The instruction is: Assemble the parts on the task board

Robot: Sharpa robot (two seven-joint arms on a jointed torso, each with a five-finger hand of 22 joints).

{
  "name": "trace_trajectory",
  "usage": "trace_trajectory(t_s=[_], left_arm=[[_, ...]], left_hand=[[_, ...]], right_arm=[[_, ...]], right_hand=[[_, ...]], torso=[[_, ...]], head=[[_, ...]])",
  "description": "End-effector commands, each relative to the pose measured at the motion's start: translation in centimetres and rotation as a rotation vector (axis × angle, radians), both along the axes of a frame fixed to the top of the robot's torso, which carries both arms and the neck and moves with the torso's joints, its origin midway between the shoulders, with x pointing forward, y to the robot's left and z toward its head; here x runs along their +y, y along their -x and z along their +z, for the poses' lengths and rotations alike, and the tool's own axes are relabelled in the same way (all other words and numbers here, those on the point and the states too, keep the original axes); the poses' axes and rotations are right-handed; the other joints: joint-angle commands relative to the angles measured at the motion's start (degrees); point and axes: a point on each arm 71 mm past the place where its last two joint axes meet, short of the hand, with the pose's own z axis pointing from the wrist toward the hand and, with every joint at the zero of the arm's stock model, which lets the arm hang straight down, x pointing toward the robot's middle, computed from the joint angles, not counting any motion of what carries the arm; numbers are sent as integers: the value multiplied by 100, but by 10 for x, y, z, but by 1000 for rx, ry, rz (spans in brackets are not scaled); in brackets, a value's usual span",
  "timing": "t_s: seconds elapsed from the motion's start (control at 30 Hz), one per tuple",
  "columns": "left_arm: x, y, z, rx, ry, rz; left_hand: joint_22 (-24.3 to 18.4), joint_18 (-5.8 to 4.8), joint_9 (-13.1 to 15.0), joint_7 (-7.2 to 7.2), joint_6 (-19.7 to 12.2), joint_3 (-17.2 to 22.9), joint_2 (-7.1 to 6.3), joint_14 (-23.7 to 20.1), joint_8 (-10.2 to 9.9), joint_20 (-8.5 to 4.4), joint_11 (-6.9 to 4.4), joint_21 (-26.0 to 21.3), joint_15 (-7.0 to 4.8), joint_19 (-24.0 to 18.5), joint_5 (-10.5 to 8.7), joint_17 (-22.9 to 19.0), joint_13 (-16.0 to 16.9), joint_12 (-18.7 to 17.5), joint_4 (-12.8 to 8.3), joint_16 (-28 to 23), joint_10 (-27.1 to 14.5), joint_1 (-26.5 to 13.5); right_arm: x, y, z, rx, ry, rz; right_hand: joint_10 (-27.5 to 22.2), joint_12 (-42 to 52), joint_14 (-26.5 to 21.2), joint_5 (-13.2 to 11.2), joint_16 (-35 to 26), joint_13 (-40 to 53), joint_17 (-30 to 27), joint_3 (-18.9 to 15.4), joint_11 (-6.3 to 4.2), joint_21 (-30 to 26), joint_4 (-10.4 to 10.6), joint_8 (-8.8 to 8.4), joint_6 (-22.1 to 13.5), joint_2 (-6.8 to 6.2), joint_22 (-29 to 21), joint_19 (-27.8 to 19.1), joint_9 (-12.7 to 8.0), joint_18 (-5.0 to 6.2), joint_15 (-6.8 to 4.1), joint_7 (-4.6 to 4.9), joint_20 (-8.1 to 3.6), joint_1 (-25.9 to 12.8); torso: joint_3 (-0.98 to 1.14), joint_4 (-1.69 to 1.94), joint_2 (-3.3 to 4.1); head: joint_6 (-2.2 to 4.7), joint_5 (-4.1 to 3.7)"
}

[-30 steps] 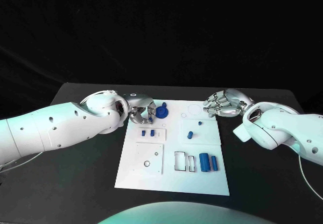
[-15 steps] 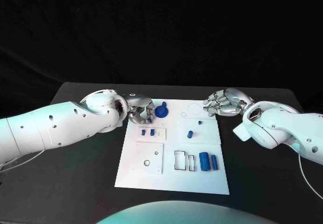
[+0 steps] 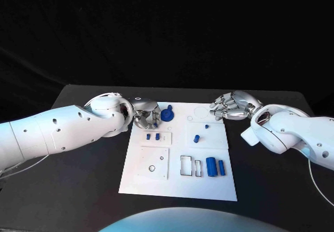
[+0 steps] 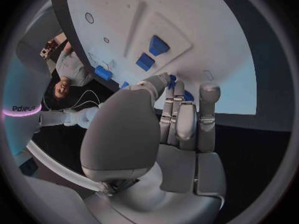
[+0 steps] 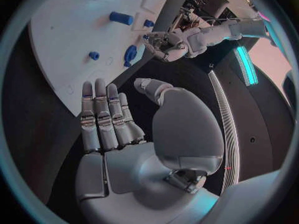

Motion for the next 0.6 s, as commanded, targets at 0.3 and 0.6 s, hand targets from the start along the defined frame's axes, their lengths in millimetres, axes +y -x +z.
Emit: trace_trajectory(t_s=[0.3,0.6], left_arm=[[-2,2,-5,43,-13,-10],[-1,2,-7,60,-29,-6]], left_hand=[[537,-36,2,2,35,28,0,-17,-43,31,0,-18,25,-10,-9,-24,-8,-46,-36,-9,18,-42],[526,-27,9,1,44,39,-3,-51,-56,38,9,-64,31,-43,-31,-77,-14,-77,-51,-31,-4,-65]], right_arm=[[1,0,0,-2,-1,14],[1,0,0,-2,-1,14]], right_hand=[[-44,32,-10,21,-29,-5,-9,5,-14,-30,-27,35,-33,46,-5,5,-5,34,-17,213,1,5],[-44,32,-10,21,-29,-5,-9,5,-14,-30,-27,35,-33,46,-5,5,-5,34,-17,213,1,5]], torso=[[0,-2,3],[2,-1,-1]], head=[[-16,0],[-25,4]])
